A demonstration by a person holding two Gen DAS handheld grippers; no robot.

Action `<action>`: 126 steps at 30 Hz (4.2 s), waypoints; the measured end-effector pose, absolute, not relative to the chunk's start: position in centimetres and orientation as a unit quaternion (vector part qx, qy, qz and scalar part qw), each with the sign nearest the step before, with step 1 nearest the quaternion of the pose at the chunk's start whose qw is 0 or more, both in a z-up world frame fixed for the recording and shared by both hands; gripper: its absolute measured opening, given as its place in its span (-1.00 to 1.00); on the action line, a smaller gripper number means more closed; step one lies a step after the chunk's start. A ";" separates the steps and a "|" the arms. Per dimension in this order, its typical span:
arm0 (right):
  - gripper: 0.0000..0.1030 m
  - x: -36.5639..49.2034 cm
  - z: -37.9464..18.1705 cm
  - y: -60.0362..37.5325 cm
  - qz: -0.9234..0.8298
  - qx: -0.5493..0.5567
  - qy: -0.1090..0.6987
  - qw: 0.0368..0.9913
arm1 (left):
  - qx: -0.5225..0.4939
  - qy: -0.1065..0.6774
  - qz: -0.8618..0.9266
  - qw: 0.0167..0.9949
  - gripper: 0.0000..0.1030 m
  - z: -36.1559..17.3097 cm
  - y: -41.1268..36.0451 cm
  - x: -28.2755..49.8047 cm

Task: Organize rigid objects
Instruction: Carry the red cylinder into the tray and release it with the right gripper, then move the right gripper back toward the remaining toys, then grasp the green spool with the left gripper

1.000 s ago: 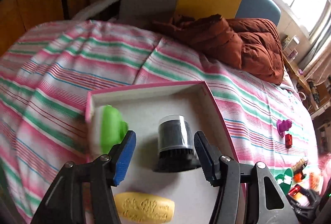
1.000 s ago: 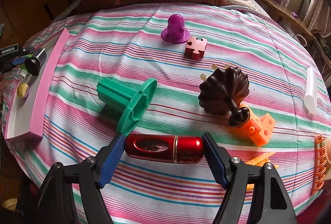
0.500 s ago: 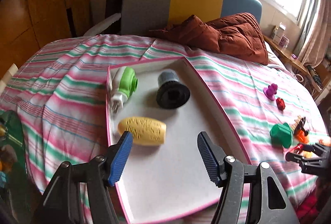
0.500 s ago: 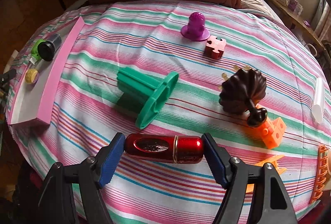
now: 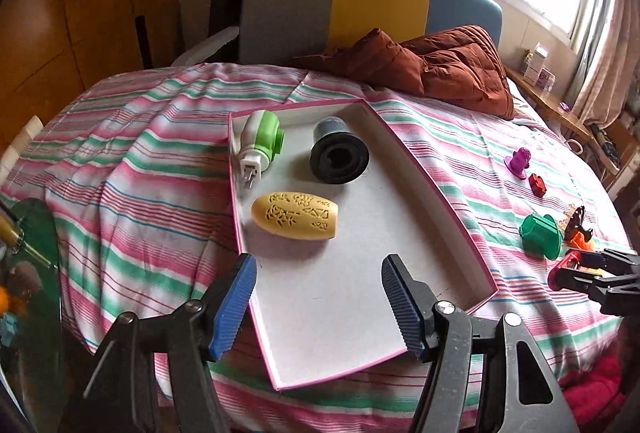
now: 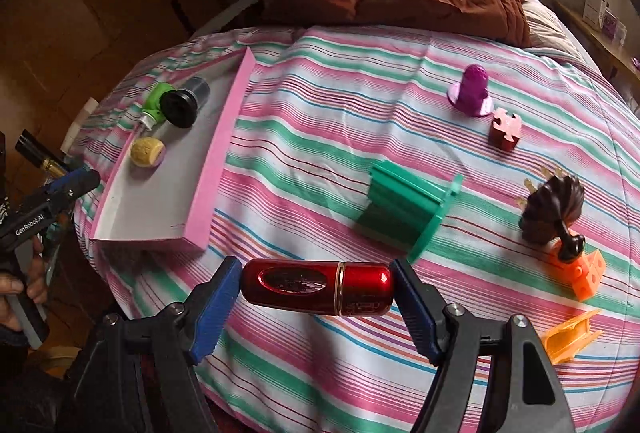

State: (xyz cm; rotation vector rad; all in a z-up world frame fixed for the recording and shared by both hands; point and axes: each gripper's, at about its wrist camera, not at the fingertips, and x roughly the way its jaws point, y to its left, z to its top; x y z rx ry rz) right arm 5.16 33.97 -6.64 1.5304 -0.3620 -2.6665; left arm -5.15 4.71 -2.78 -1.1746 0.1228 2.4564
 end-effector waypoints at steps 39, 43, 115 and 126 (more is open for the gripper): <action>0.49 -9.2 -5.5 23.4 -0.880 0.471 -0.058 0.036 | -0.429 0.001 0.888 0.169 0.27 -3.5 -1.0 -5.6; 0.49 -6.5 -4.6 25.0 -0.888 0.456 -0.060 0.020 | -0.424 0.013 0.887 0.179 0.28 -3.1 0.0 -5.1; 0.41 9.8 -3.9 48.9 -0.866 0.335 -0.274 -0.249 | -0.435 0.157 0.768 0.443 0.15 -8.6 28.8 1.3; 0.41 6.4 -3.2 48.5 -0.875 0.364 -0.260 -0.187 | -0.411 0.168 0.777 0.447 0.11 -9.2 29.2 1.7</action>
